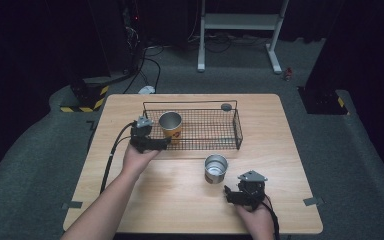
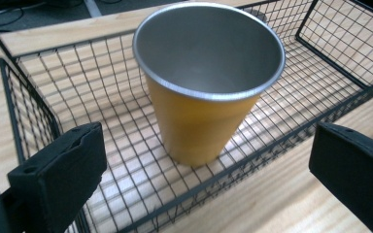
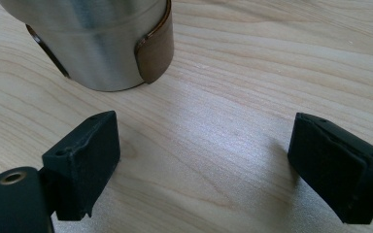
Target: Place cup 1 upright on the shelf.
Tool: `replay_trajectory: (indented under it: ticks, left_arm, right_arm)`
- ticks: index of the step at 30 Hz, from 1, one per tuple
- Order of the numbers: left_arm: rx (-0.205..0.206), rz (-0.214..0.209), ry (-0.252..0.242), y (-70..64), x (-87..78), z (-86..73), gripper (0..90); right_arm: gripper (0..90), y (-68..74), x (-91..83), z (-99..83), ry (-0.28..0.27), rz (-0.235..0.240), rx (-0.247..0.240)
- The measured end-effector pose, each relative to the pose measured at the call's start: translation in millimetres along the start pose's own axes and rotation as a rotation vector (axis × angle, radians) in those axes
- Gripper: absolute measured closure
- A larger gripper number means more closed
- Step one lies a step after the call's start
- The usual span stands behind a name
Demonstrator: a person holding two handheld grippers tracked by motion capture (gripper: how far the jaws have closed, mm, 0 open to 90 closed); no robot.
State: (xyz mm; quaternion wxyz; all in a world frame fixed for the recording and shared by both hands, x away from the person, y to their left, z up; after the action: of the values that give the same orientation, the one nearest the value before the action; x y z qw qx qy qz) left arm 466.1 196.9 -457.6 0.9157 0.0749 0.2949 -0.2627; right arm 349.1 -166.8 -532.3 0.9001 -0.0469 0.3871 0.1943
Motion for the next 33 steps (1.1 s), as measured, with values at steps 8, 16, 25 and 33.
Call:
replay_trajectory:
  ticks: [8,16,25,33]
  left_arm:
    - [0.023,0.008,-0.008,0.4,-17.6,-19.8,4.6]
    - [0.032,-0.011,-0.019,-1.1,-35.5,-42.7,6.6]
    - [0.022,-0.034,-0.011,-5.3,-50.1,-73.0,6.6]
    - [0.035,-0.046,0.052,-9.4,-57.1,-102.7,4.6]
  right_arm:
    - [11.4,0.0,0.0,0.0,0.000,0.001,0.000]
    - [11.3,0.0,0.0,0.0,0.000,0.000,0.000]
    - [11.3,0.1,0.0,0.0,0.001,0.000,0.001]
    - [11.4,0.1,0.0,0.0,0.000,0.000,0.000]
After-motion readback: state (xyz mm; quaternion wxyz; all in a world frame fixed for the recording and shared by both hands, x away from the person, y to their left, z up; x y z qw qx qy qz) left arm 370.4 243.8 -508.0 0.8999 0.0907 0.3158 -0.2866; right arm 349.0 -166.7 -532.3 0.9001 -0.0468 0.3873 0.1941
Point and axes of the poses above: each handheld gripper's, and its own axes: x roughly forward along the jaws, z roughly out of its top, y roughly to its left, the point moved 1 cm from there along x, roughly forward along the jaws, and after that the axes turned 6 degrees about x, right-handed, at the moved point
